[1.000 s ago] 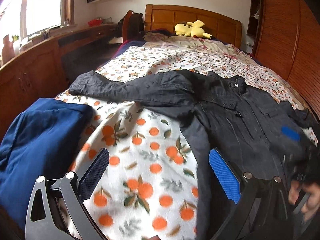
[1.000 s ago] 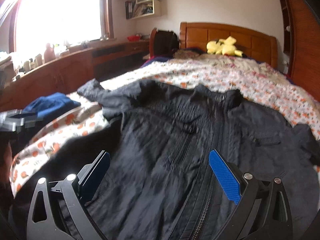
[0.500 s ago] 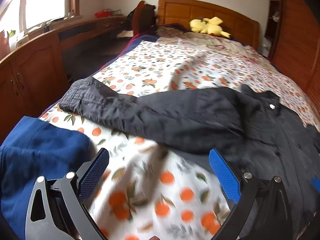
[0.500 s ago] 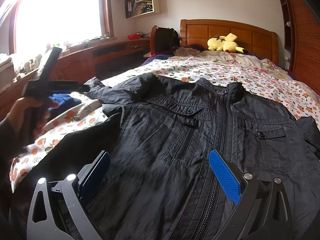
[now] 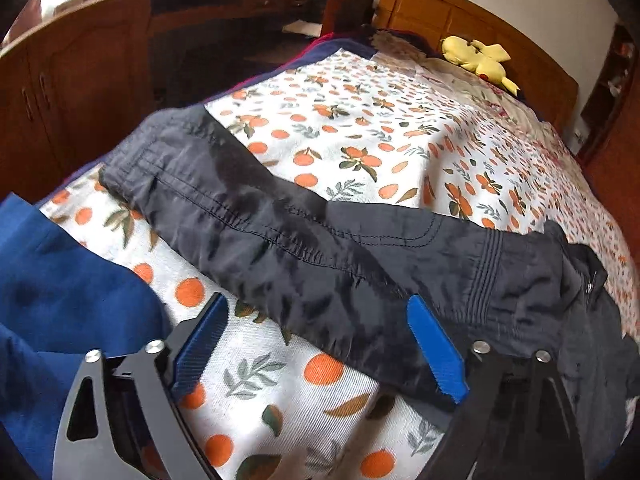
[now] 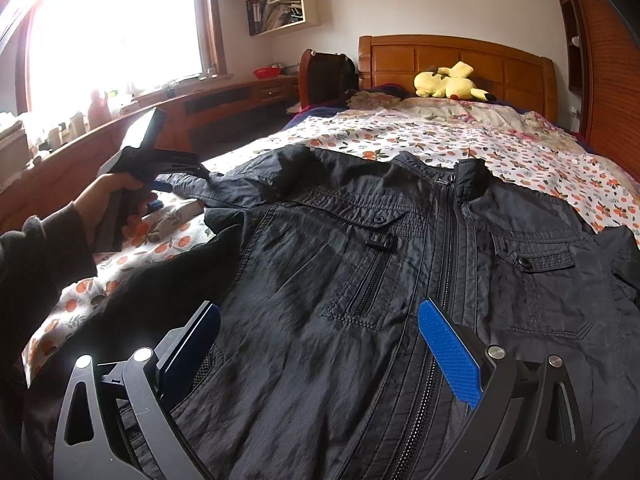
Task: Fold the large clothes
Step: 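Close the left tool on the cuff of the jacket sleeve, then carry the sleeve with the left tool across the jacket body toward the other sleeve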
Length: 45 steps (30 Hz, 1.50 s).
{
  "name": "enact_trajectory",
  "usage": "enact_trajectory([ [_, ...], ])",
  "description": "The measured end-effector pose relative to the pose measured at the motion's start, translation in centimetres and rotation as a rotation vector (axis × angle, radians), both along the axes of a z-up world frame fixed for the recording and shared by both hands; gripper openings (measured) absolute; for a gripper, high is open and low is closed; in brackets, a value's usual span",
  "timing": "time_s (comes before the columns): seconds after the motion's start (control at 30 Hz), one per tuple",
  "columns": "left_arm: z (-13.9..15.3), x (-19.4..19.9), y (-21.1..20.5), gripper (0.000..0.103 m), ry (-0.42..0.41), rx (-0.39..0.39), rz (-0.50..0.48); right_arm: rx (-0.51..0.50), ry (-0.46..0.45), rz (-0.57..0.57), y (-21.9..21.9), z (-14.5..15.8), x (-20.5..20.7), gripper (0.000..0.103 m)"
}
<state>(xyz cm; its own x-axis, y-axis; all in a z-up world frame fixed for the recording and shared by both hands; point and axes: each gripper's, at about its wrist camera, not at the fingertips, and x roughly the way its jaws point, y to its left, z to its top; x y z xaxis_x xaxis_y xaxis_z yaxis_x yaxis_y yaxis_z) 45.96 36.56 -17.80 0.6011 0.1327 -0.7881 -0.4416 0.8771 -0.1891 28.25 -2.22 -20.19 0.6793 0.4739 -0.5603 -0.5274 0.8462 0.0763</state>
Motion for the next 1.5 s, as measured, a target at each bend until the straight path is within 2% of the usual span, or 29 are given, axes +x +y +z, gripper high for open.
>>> enact_trajectory([
  [0.13,-0.2,0.5,0.1,0.077,0.004,-0.02,0.019,0.003,-0.004,-0.002,0.0,0.0,0.0,0.096],
  [0.2,-0.2,1.0,-0.3,0.062,0.015,-0.01,0.012,0.005,-0.005,-0.004,0.0,0.1,0.0,0.096],
  [0.27,-0.1,1.6,-0.8,0.035,0.031,0.006,0.008,0.006,-0.008,-0.005,-0.1,0.1,-0.2,0.096],
  [0.37,0.7,2.4,-2.0,0.008,0.055,0.07,-0.024,0.005,-0.017,-0.006,-0.1,0.2,-0.3,0.096],
  [0.43,1.7,2.6,-3.2,0.003,0.064,0.123,-0.045,0.005,-0.025,-0.007,-0.1,0.3,-0.5,0.096],
  [0.6,5.6,1.4,-5.8,0.002,0.006,0.17,-0.085,0.014,-0.026,-0.017,-0.5,0.9,-0.8,0.096],
  [0.8,11.4,-1.5,-12.8,0.002,-0.096,0.225,-0.211,0.012,-0.033,-0.049,-2.2,2.4,-1.1,0.096],
  [0.93,13.8,-4.0,-18.3,0.002,-0.15,0.234,-0.32,0.019,-0.057,-0.083,-4.0,3.6,-1.4,0.096],
  [1.1,14.3,-6.9,-24.4,0.002,-0.17,0.255,-0.444,0.016,-0.074,-0.115,-6.2,4.1,-1.8,0.096],
  [1.3,12.4,-9.5,-28.5,0.003,-0.158,0.277,-0.512,0.022,-0.075,-0.147,-8.5,4.5,-1.8,0.096],
  [1.4,11.7,-10.7,-29.3,0.008,-0.159,0.272,-0.529,0.025,-0.08,-0.153,-8.8,4.6,-1.9,0.096],
  [1.5,11.5,-12.3,-29.6,0.02,-0.165,0.276,-0.547,0.032,-0.086,-0.15,-8.8,4.8,-2.1,0.096],
])
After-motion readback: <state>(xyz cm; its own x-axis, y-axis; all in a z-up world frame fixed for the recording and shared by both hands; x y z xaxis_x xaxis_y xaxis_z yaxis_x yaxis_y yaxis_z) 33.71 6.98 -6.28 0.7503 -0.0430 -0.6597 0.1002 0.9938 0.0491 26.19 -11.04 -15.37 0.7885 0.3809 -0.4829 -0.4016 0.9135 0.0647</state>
